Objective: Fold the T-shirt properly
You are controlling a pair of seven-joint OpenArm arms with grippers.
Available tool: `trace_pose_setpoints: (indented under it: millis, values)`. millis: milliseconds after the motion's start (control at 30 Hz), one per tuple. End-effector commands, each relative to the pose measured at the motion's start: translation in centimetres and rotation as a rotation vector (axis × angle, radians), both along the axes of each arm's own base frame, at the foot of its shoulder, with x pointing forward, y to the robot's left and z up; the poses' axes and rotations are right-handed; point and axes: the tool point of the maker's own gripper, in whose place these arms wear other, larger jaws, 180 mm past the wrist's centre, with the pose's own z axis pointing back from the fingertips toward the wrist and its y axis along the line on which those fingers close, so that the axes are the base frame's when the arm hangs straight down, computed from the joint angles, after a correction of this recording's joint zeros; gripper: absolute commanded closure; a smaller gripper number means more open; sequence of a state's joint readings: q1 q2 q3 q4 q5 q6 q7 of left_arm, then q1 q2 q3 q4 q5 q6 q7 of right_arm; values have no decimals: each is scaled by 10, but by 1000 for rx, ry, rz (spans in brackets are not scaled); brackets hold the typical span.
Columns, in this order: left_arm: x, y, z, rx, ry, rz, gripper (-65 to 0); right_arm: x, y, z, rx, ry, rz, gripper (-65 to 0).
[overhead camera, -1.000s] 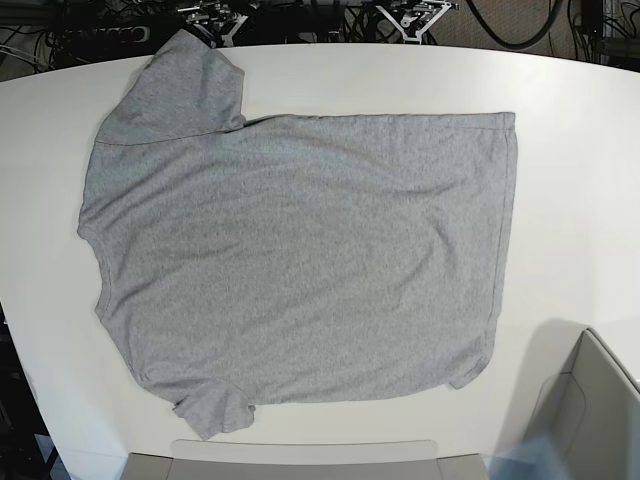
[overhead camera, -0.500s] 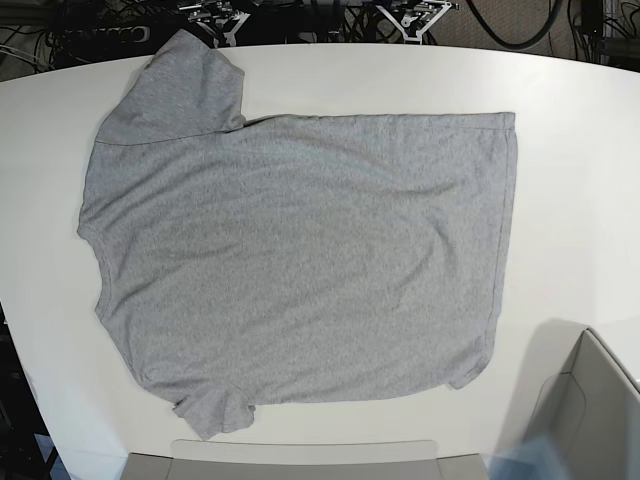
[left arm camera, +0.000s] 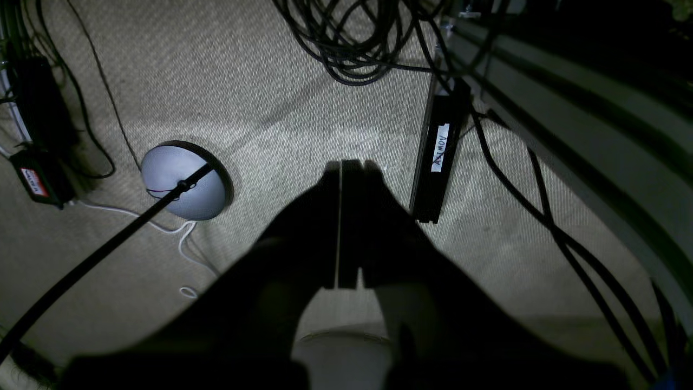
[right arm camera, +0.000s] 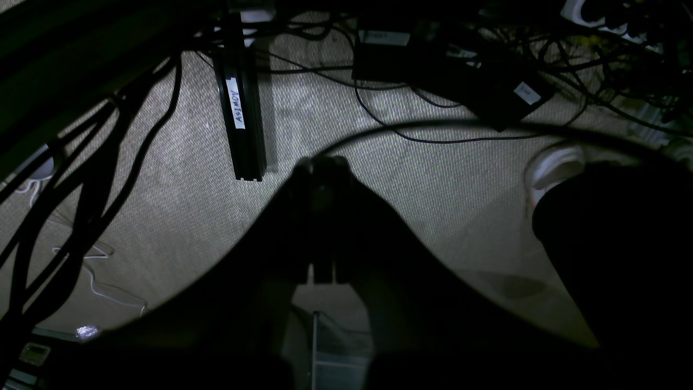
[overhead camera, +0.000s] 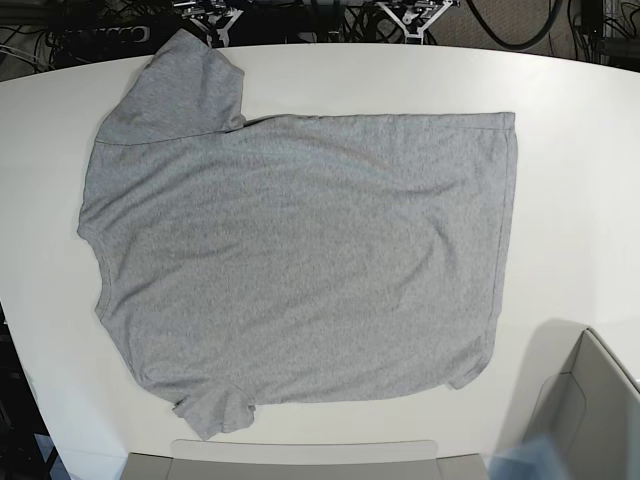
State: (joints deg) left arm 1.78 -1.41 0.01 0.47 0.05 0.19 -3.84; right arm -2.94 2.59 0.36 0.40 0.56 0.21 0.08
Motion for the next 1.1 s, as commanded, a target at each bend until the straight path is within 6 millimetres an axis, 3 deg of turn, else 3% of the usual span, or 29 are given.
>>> trace_pose_setpoints:
  millis: [0,233,333,433,600,733,833,900,1000,1067]
  values:
    - [-6,6,1,13,-13,-13,0,-12,-5,1,-5,19,-7,-3]
    - [-25,33,17,59,-227,-54,0,-36,-13,6,-8,-130,-33,-3]
    - [-31,33,32,62,-361,-82,0,-52,-19,16,-17,-239,-63,-3]
    - [-43,30,61,59,-539,-119,0,-63,-34,32,-41,-375,-79,-3]
    - [-52,21,119,42,-843,-181,0,-75,-39,65,-53,-583,-95,-4]
    - [-62,25,128,51,-859,-186,0,-85,-39,90,-50,-708,-88,-4]
    - [-53,26,132,56,-900,-190,0,-98,-38,96,-48,-708,-88,-4]
    - [-62,26,138,56,-901,-194,0,-104,-35,102,-41,-716,-91,-4]
    - [-52,27,154,64,-983,-205,0,-105,-25,118,-9,-778,-98,-4]
    - [-48,30,171,72,-1047,-222,0,-98,-14,139,26,-856,-108,-4]
